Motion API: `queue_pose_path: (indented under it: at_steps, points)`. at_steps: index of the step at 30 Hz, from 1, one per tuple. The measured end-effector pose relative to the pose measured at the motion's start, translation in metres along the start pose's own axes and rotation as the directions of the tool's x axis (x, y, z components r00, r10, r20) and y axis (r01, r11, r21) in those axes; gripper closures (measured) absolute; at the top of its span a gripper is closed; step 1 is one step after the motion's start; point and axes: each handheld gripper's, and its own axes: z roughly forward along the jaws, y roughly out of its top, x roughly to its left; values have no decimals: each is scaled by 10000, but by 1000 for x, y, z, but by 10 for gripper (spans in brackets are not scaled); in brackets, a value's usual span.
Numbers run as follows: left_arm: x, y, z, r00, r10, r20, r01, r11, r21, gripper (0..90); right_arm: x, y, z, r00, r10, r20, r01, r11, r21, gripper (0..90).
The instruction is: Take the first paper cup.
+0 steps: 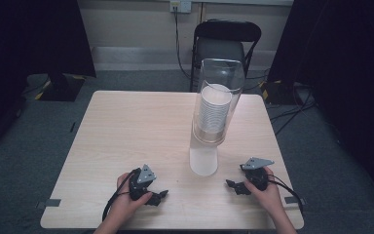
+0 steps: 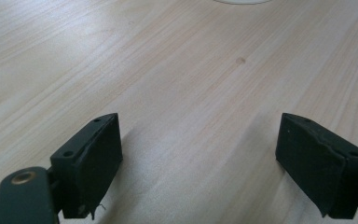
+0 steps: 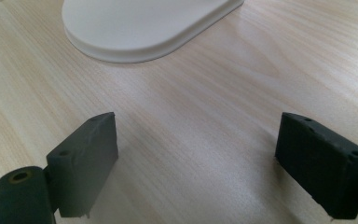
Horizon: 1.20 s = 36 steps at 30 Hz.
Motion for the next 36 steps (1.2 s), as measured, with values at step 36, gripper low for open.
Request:
queue_pose_path:
  at_steps: [36]
  points:
    - [0,0,0,10000,-7,54,6,10000,41,133,29,63,-4,9997,8,-242,-92,9359,-3522,165]
